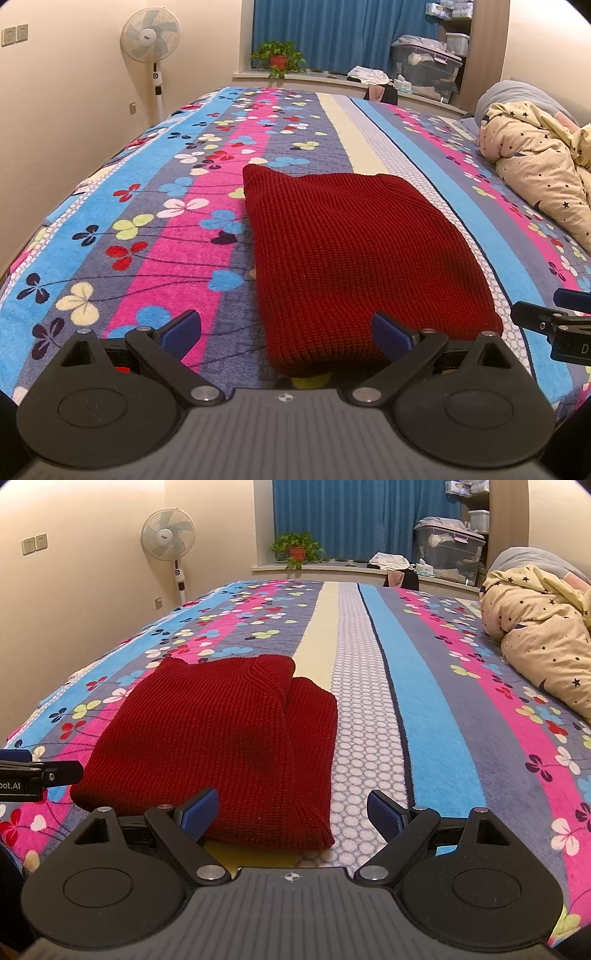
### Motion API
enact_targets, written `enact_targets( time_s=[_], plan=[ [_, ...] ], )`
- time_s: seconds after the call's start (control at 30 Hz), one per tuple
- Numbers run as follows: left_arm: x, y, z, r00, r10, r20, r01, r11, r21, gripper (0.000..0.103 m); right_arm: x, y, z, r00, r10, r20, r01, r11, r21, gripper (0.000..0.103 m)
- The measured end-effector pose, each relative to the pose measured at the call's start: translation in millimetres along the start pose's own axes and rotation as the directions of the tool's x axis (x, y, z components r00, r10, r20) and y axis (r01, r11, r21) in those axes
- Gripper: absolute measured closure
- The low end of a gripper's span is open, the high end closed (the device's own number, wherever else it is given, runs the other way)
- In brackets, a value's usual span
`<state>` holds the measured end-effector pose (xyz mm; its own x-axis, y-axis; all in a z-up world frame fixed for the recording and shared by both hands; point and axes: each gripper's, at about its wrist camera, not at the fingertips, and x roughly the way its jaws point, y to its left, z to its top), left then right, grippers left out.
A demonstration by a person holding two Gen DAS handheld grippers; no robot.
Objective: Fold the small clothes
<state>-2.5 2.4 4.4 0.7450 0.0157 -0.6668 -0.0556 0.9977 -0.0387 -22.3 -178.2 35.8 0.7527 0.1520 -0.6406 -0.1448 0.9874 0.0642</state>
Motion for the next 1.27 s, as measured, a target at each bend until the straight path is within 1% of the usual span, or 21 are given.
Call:
enact_targets(
  time_s=[0.7,0.9,1.27],
  plan=[
    [0.6,-0.6,0.2,1.0,0.0,0.0,0.0,1.0,-0.001,0.003,0.1,1.0,-0.1,1.0,-0.002,0.0,0.002,1.0,0.0,0.015],
    [0.2,-4.9,0.3,1.0,0.0,-0.002,0.0,1.0,0.012,0.003,-0.1,0.9,-0.2,1.0,0.003,0.005,-0.003,1.0,-0.002,0.015],
    [1.1,-3.1,0.2,1.0,-0.004,0.001,0.004,1.0,0.015,0.003,-0.8,-4.9,-0.4,1.0,0.011,0.004,-0.011,1.0,-0.005,0.015]
  ],
)
